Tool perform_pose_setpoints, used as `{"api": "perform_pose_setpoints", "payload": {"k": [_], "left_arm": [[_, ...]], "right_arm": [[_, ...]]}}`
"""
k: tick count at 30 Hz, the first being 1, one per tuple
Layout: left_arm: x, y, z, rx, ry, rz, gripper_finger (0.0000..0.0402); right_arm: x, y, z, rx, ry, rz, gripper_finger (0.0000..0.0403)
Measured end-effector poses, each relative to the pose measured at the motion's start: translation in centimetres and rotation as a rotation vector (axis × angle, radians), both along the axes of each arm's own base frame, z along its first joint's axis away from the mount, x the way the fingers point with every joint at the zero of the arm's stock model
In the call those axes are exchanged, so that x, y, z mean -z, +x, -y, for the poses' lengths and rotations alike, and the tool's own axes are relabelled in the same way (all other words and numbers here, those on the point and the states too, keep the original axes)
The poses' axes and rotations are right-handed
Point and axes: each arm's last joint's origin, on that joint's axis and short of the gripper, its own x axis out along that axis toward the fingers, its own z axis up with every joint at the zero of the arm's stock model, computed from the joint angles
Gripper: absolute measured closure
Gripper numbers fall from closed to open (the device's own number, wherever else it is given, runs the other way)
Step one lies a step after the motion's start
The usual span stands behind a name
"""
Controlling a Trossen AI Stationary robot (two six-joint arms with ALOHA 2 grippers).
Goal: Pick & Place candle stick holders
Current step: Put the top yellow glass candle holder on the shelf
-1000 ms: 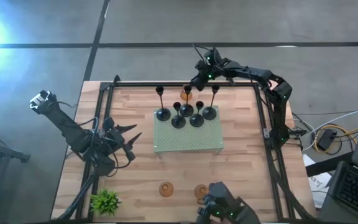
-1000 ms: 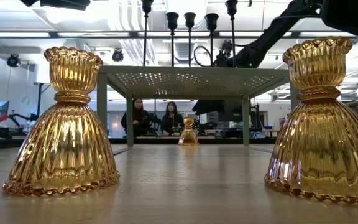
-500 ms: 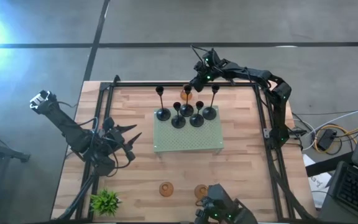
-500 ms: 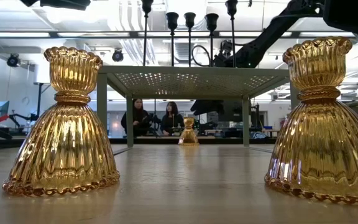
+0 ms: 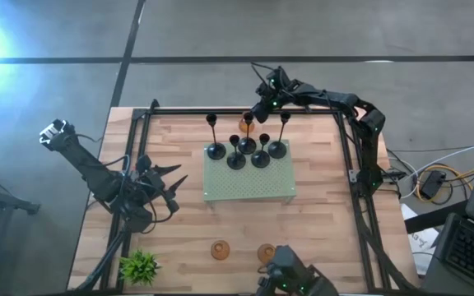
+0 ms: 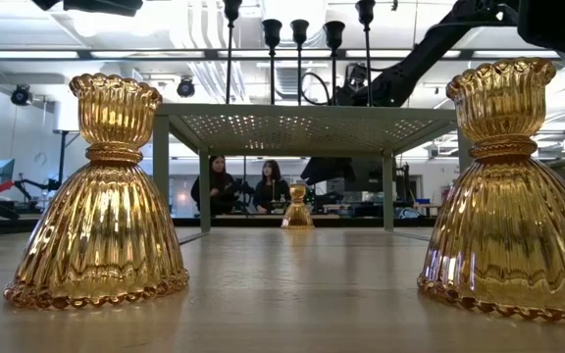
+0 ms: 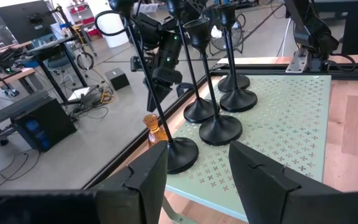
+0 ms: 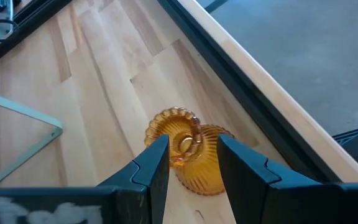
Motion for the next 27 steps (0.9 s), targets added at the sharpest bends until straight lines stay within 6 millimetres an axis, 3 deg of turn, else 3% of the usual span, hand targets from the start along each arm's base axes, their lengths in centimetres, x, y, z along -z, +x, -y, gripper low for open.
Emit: {"api": "perform_pose_setpoints", "payload": {"k": [27], "left_arm": [[0.0,0.01,-0.01,-0.001,0.0,0.0,0.0225]], "right_arm": [[0.52,0.43,-0.84,-0.015,0.017,-0.012,0.0275]]}}
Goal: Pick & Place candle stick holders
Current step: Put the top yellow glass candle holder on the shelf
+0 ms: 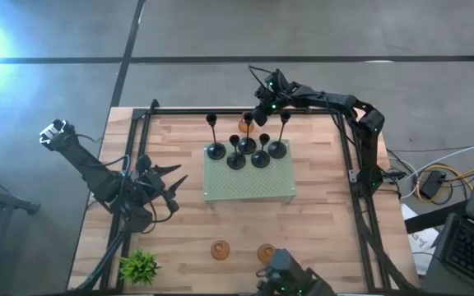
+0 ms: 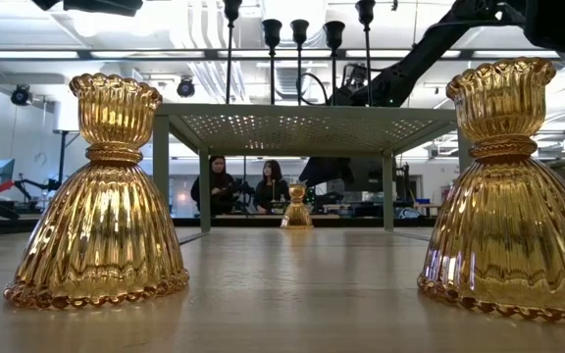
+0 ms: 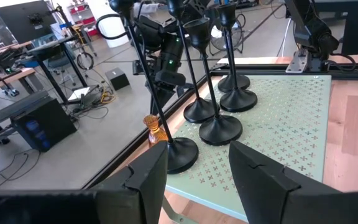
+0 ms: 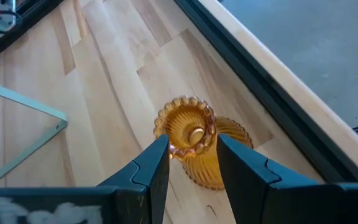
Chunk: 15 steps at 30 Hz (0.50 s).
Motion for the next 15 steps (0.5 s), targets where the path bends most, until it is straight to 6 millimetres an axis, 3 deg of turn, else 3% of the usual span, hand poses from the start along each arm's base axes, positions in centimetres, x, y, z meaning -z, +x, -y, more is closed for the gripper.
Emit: {"api": "perform_pose_setpoints", "payload": {"k": [9,15], "left_arm": [[0.0,0.0,0.0,0.0,0.0,0.001,0.0225],[0.0,0.0,0.0,0.001,0.0,0.0,0.0225]], "right_arm": [[1.7,-0.3,-0.8,-0.009,0.021,-0.03,0.0275],[1.7,-0.1,-0.8,-0.006,0.005,-0.009,0.0275]]}}
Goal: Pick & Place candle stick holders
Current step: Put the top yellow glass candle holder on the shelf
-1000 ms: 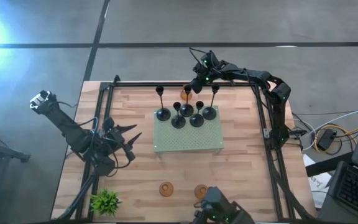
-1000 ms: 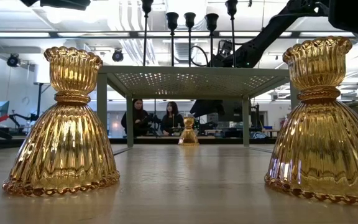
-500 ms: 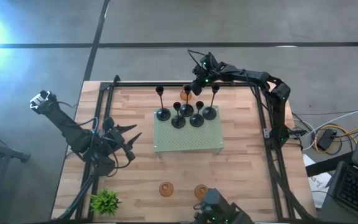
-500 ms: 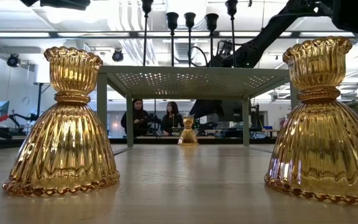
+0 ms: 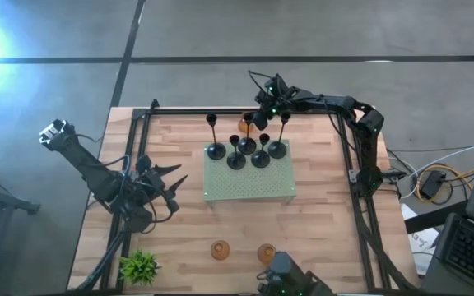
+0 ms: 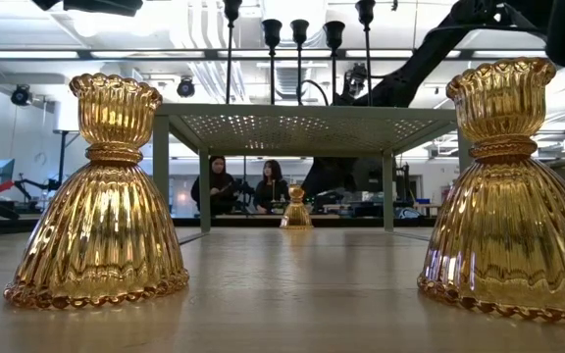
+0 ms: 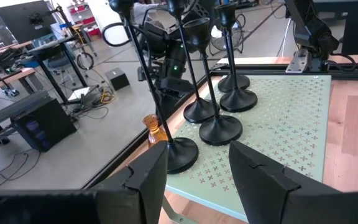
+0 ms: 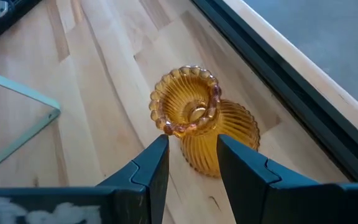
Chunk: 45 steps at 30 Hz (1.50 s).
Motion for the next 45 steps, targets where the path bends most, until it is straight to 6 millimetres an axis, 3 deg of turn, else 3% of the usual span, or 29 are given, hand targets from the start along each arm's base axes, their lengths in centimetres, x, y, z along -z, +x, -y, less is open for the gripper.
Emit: {"api": "perform_pose_setpoints", "payload": {"k": [24,36,45], "left_arm": [[0.0,0.0,0.0,0.0,0.0,0.0,0.0225],[0.0,0.0,0.0,-0.001,0.0,0.0,0.0225],[0.0,0.0,0.0,-0.001,0.0,0.0,0.0225]], "right_arm": [[-1.8,1.2,0.2,0.036,-0.02,0.052,0.0275],[-1.7,1.4,-0.1,0.074,-0.063,0.015,0.028],[-0.7,3.7,-0.3,0.028,-0.088,0.001,0.0289]]}}
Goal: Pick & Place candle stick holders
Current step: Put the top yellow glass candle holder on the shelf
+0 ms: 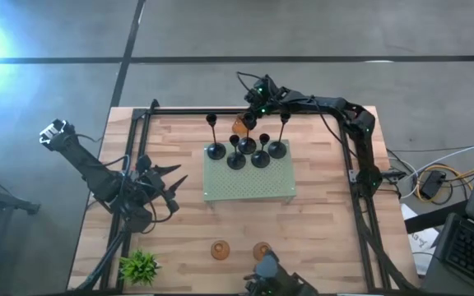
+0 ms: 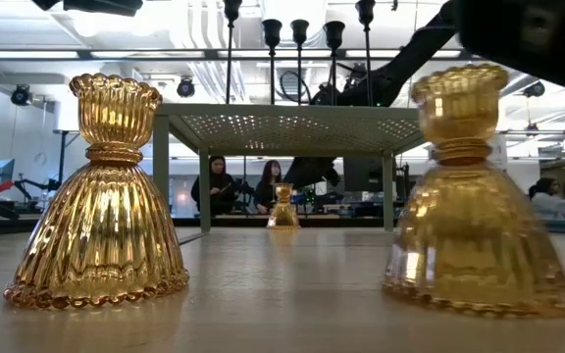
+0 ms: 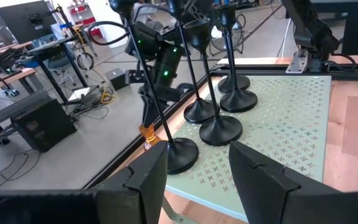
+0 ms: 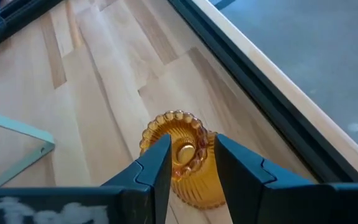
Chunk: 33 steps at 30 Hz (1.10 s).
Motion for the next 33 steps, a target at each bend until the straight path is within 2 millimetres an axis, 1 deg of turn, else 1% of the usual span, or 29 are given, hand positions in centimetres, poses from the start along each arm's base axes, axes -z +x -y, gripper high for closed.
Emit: {"api": "perform_pose_setpoints", "payload": {"k": [3,5,9,10,15,22,28,33], "left_arm": [[0.0,0.0,0.0,0.0,0.0,0.0,0.0225],[0.0,0.0,0.0,0.001,0.0,0.0,0.0225],[0.0,0.0,0.0,0.0,0.0,0.0,0.0225],[0.0,0.0,0.0,0.0,0.0,0.0,0.0225],[0.0,0.0,0.0,0.001,0.0,0.0,0.0225],[0.0,0.0,0.0,0.001,0.0,0.0,0.0225],[0.0,0.0,0.0,0.001,0.0,0.0,0.0225],[0.0,0.0,0.0,0.001,0.0,0.0,0.0225]], "right_arm": [[-0.3,0.2,0.2,-0.001,0.002,-0.006,0.03],[-0.5,0.1,0.2,-0.005,-0.002,-0.02,0.0316],[-0.4,-0.2,0.1,-0.036,-0.003,-0.057,0.0374],[-0.4,-0.2,0.0,-0.044,-0.006,-0.061,0.0382],[-0.3,-0.4,-0.2,-0.061,0.009,-0.091,0.039],[-0.9,-1.3,-0.8,-0.096,0.029,-0.157,0.0393],[-2.0,-2.5,-1.5,-0.12,0.025,-0.233,0.0394],[-2.5,-3.8,-1.4,-0.108,0.015,-0.306,0.0395]]}}
